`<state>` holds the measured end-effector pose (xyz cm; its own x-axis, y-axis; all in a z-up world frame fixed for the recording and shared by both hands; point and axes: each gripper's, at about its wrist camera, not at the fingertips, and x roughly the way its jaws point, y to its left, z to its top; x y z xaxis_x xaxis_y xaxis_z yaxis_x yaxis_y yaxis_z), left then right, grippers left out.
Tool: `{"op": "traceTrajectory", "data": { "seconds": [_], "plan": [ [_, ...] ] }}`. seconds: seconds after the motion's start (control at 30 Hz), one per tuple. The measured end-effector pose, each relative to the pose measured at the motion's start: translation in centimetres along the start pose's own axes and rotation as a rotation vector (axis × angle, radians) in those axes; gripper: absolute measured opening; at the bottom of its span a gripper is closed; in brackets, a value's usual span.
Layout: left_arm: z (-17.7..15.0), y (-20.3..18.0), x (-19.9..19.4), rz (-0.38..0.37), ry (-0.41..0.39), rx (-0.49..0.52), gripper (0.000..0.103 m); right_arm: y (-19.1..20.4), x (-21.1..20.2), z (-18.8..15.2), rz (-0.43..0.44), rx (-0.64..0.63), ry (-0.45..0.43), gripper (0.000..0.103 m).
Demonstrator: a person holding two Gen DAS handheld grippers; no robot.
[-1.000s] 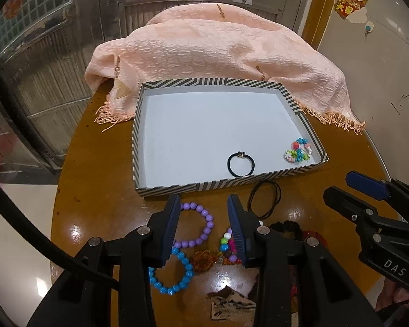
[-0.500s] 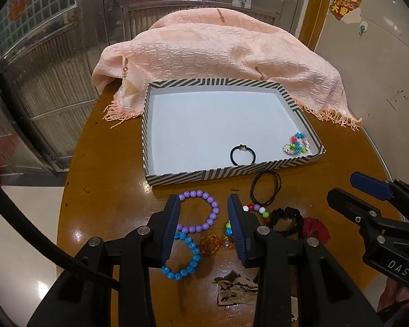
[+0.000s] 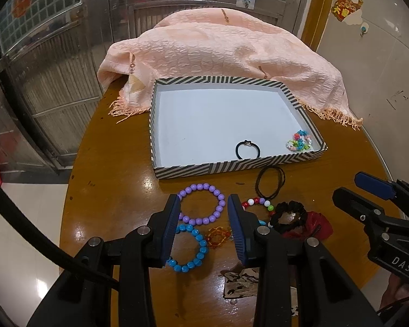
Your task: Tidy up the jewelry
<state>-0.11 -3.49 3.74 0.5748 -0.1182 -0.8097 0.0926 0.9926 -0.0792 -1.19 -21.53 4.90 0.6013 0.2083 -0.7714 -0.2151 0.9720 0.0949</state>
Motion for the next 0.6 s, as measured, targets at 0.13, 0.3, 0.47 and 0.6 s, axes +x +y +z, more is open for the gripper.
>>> {"op": "traceTrajectory", "data": {
  "seconds": [0.13,0.3,0.47,0.6],
  "plan": [
    [-0.1,0.2,-0.1,0.002,0.002,-0.004,0.033,0.1,-0.1,-0.1,0.0,0.0,-0.001,0.062],
    [-0.2,0.5,-0.2,-0.001,0.003,-0.012,0.033,0.0,-0.1,-0.1,-0.005,0.005,0.0,0.063],
    [-0.5,1.7,-0.3,-0.009,0.013,-0.035,0.033,-0.6,-0.3,-0.2,-0.019,0.017,0.002,0.064],
    [-1.2,3.3,0.0,-0.008,0.034,-0.062,0.033,-1.4,-0.1,-0.5,-0.03,0.037,0.015,0.064]
  ]
}}
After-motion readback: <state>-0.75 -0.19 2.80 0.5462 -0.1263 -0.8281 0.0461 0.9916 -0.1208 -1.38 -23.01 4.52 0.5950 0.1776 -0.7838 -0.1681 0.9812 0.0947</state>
